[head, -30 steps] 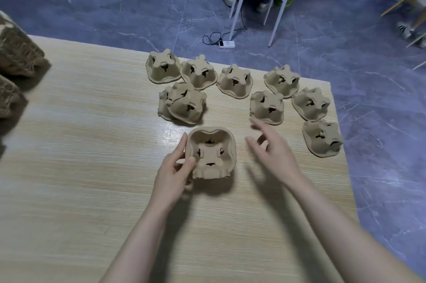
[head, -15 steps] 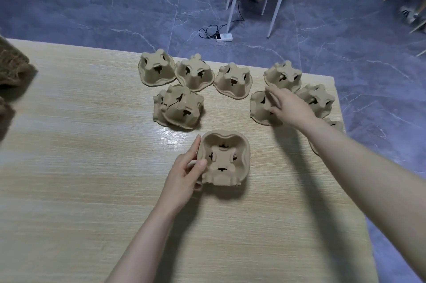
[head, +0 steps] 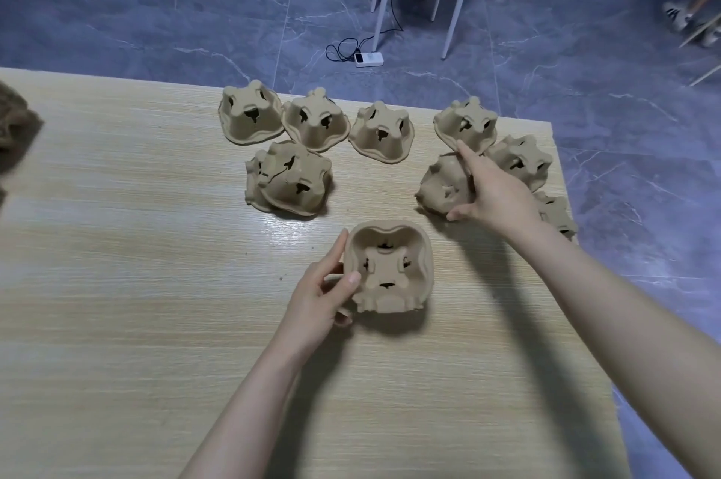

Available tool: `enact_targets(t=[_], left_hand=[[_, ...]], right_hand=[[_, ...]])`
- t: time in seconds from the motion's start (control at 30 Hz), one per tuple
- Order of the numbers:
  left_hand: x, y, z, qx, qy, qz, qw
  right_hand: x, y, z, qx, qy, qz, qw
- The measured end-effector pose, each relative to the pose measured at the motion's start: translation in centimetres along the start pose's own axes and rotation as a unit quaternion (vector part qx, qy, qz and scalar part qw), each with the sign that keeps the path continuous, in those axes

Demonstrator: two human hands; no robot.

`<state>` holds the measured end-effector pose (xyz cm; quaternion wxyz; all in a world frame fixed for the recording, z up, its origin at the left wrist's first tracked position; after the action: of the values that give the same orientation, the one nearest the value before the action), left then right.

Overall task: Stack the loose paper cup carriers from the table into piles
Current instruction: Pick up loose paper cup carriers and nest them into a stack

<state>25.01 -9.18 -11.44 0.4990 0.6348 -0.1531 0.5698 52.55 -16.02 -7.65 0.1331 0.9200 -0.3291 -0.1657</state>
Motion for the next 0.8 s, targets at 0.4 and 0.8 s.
enact_targets(t=[0.4,0.8], left_hand=[[0.2,1.0,2.8,-0.024,-0.040,0.000,0.999],[-0.6,1.9,4.0,-0.024,-0.074,0.004,0.997]], right_hand=[[2.3,5.4,-0.1,0.103,-0.097,-0.001,0.990],[3.0,10.8,-1.2,0.219,-0.175,0.005,0.960]])
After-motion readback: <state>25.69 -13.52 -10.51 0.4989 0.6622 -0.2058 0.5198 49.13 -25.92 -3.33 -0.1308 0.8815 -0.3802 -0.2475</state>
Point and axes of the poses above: each hand's wrist, its own y-axis away from the middle knuckle, its own z-axis out of the palm, x = y × z, the point moved 6 cm from there along -y, towards the middle knuckle, and after that the axes turned 7 degrees about -x, right-handed, at the moved point
